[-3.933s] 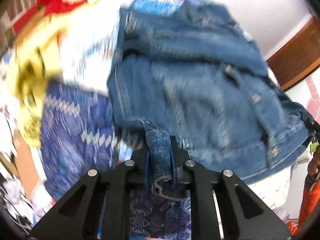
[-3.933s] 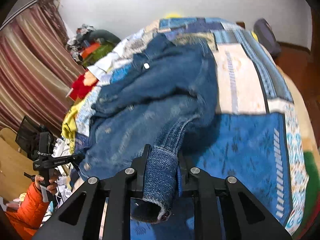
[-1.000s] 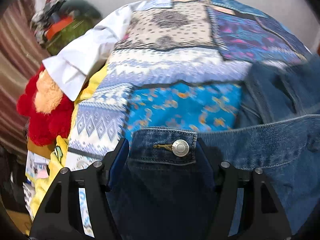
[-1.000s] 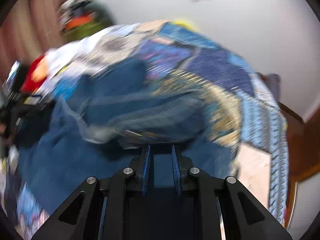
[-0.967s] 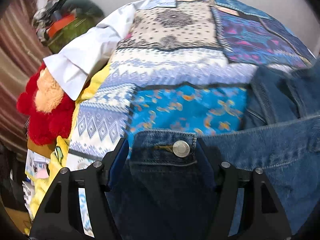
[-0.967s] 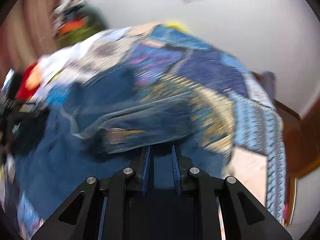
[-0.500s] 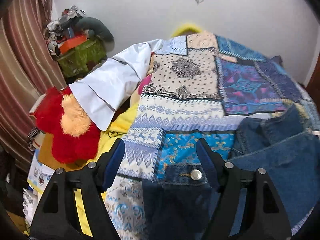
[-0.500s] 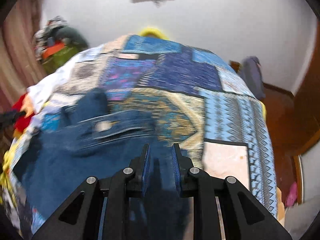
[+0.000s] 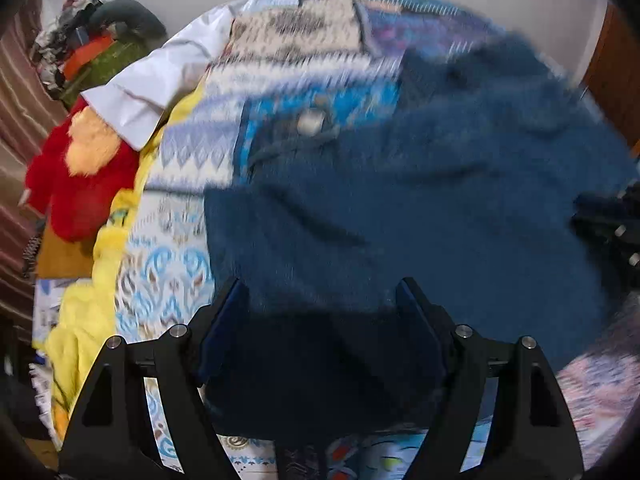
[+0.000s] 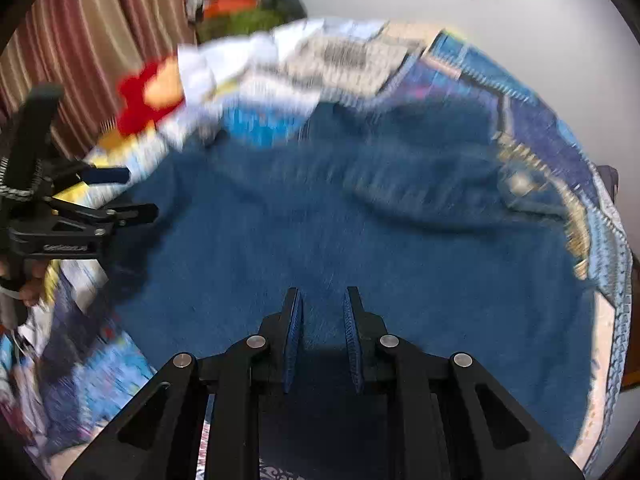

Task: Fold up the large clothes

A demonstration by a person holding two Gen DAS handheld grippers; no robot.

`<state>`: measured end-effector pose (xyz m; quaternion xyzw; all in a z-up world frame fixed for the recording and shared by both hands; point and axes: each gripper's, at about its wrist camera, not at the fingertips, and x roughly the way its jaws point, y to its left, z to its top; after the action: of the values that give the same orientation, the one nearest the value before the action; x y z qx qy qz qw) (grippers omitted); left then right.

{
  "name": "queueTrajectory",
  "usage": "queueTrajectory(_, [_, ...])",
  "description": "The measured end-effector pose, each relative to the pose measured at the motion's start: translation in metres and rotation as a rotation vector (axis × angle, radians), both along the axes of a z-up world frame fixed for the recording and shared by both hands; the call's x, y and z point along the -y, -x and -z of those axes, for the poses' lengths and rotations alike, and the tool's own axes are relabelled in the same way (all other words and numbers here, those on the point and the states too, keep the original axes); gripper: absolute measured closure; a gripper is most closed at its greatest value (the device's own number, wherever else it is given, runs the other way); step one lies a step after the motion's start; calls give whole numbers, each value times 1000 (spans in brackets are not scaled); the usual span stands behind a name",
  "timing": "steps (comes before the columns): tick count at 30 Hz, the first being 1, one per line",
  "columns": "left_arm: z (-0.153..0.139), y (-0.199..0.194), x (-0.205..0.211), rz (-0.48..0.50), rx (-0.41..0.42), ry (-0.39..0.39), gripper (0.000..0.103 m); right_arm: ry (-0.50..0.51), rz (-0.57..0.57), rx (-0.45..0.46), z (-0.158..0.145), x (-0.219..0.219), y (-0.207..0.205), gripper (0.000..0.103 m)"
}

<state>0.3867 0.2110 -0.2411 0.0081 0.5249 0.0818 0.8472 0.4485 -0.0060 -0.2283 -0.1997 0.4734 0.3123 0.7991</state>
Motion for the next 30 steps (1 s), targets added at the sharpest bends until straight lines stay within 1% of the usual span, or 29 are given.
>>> queueTrajectory(1, [8, 3, 0, -8, -5, -32, 25, 1, -8, 19, 3, 3, 2, 86])
queueTrajectory(2, [13, 6, 1, -12, 7, -76, 25, 3, -14, 45, 4, 7, 3, 86])
queueTrajectory(4, [16, 13, -2, -19, 23, -126, 20, 40, 0, 74, 3, 21, -1, 86])
queueTrajectory(5, [17, 17, -5, -24, 25, -134, 15, 42, 10, 76, 2, 28, -3, 86])
queueTrajectory(6, [18, 20, -10, -29, 28, -126, 15, 50, 29, 80, 0, 39, -5, 86])
queueTrajectory(9, [16, 31, -25, -55, 47, -53, 15, 18, 72, 55, -9, 71, -11, 86])
queueTrajectory(11, [13, 36, -30, -73, 60, -34, 15, 15, 97, 58, -16, 89, -10, 86])
queueTrajectory(12, [10, 39, -32, -79, 70, -33, 15, 17, 110, 67, -20, 97, -9, 86])
queueTrajectory(15, [3, 49, -33, -89, 93, -64, 15, 90, 171, 142, -27, 119, -5, 86])
queueTrajectory(18, [0, 59, -37, -104, 84, -98, 14, 79, 193, 135, -31, 142, 0, 86])
queueTrajectory(20, [0, 65, -41, -111, 79, -97, 14, 106, 216, 163, -33, 153, 6, 86])
queueTrajectory(22, [-3, 74, -42, -121, 84, -101, 14, 94, 236, 168, -35, 164, 13, 80])
queueTrajectory(23, [-4, 77, -43, -126, 89, -105, 14, 99, 253, 174, -35, 167, 14, 64])
queueTrajectory(24, [-7, 83, -44, -136, 95, -118, 14, 122, 293, 208, -36, 173, 17, 38])
queueTrajectory(25, [-7, 85, -45, -141, 97, -127, 14, 138, 323, 246, -38, 178, 19, 27])
queueTrajectory(26, [-7, 90, -46, -147, 99, -136, 14, 134, 332, 258, -39, 184, 20, 19])
queueTrajectory(28, [-7, 99, -51, -154, 100, -143, 14, 107, 352, 213, -39, 196, 21, 19])
queueTrajectory(30, [-8, 108, -56, -163, 96, -137, 14, 107, 375, 188, -40, 205, 21, 19])
